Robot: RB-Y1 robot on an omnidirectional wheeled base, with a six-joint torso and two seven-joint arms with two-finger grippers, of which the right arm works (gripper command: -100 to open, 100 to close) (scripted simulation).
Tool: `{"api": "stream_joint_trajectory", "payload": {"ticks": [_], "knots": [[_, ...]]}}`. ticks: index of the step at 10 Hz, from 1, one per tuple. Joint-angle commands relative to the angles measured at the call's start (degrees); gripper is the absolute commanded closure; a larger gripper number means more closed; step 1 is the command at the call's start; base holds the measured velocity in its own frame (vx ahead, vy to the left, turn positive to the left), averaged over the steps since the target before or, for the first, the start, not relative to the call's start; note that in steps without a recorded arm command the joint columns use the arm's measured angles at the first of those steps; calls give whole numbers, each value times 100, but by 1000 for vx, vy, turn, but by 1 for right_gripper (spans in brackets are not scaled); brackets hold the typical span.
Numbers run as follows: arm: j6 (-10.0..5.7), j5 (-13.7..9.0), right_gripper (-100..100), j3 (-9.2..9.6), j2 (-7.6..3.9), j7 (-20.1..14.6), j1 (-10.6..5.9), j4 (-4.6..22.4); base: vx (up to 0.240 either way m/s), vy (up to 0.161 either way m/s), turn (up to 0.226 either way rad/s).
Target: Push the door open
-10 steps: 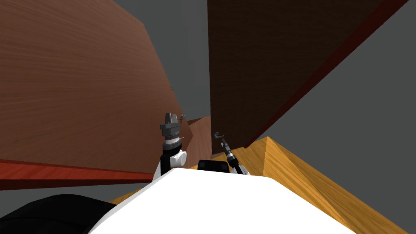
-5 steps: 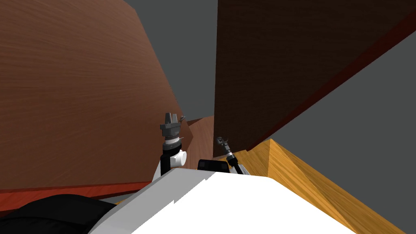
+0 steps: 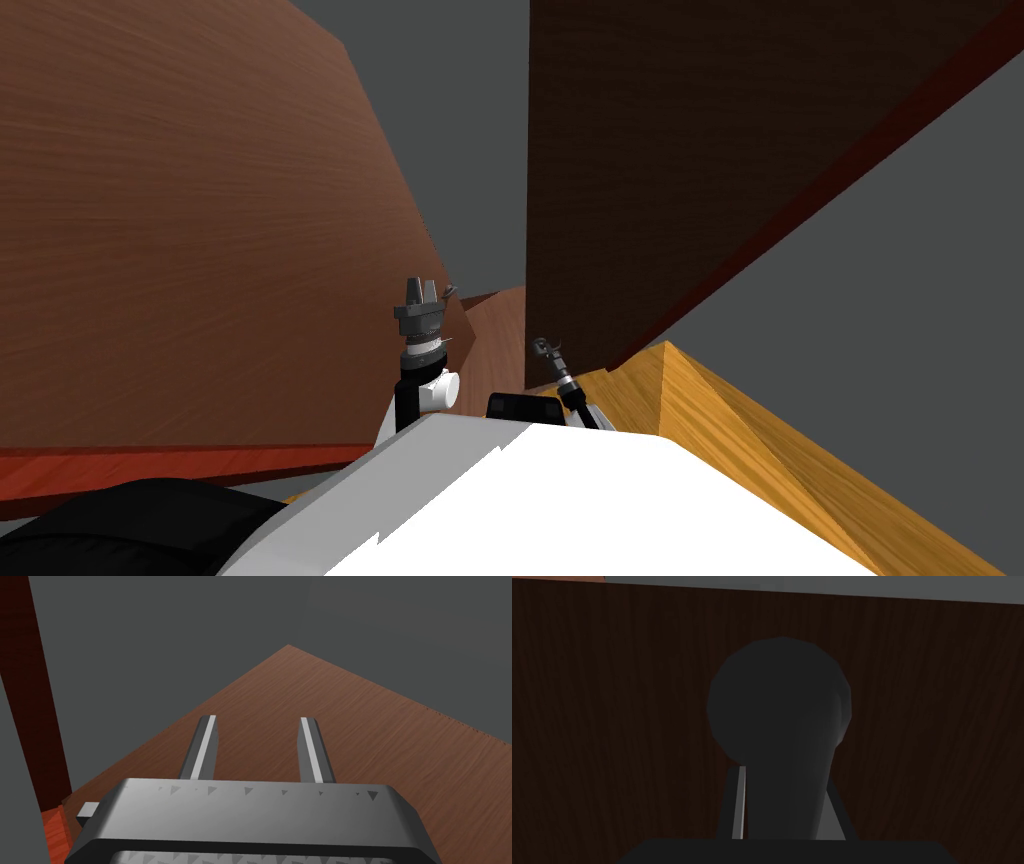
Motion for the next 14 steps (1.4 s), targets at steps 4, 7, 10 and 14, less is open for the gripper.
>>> {"api": "stream_joint_trajectory", "payload": {"ticks": [4,7,10,14], "knots": [[7,-94,100,-191,-48,104,-49,47,137,61,-46],[14,-186,100,-377,-63,205,-96,93,164,99,-71],[23,-296,100,-599,-52,325,-152,147,166,106,-100],[32,-415,100,-840,-6,456,-214,207,141,107,-67]]}}
